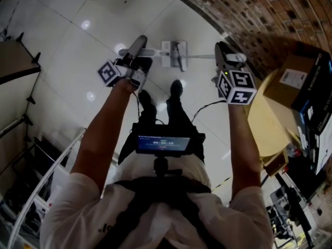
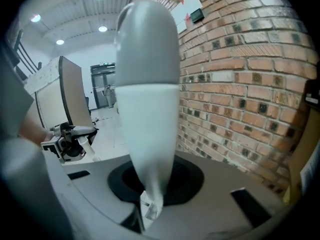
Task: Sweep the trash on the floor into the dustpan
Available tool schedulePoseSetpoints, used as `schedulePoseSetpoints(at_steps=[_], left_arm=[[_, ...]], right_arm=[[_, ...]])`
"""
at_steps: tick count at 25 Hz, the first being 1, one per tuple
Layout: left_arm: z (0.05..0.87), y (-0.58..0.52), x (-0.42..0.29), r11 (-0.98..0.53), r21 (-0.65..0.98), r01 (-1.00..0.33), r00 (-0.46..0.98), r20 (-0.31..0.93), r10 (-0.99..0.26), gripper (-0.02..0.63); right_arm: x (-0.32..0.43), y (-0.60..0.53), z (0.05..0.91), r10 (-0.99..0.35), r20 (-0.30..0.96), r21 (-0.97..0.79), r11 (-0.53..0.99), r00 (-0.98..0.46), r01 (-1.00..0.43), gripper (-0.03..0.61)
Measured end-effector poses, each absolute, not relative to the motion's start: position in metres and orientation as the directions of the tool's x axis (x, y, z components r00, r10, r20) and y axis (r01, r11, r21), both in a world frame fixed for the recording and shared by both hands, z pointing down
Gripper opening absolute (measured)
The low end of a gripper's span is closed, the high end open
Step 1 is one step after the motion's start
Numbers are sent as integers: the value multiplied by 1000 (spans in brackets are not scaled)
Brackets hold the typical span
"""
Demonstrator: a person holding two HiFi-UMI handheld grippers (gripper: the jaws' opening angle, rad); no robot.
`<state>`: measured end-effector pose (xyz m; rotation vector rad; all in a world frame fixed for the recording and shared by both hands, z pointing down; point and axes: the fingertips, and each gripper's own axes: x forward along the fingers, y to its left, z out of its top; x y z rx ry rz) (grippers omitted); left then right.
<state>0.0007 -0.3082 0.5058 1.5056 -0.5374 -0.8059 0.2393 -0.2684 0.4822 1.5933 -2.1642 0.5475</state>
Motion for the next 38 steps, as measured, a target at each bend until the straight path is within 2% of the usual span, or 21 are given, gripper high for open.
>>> schedulePoseSetpoints(at_steps=[5,13,30,38], left_arm=[[509,-287,-47,-86,988,129,620,-148,-771,0],[526,-249,-90,-37,988,149,597,-120,-794,0],[529,-195,-128,-4,988,153,629,-101,-771,0],[536,-183,-129,25,987,161,640,-86,-764,0]], right_arm=[[214,-253,450,-817,512,-22,294,-263,-956,34],[185,-234,443,-820,526,48,296,-228,-954,34],[135,-192,415,-847,512,141,247,-143,-959,34],[116,-184,421,-847,513,202,275,-138,-940,34]])
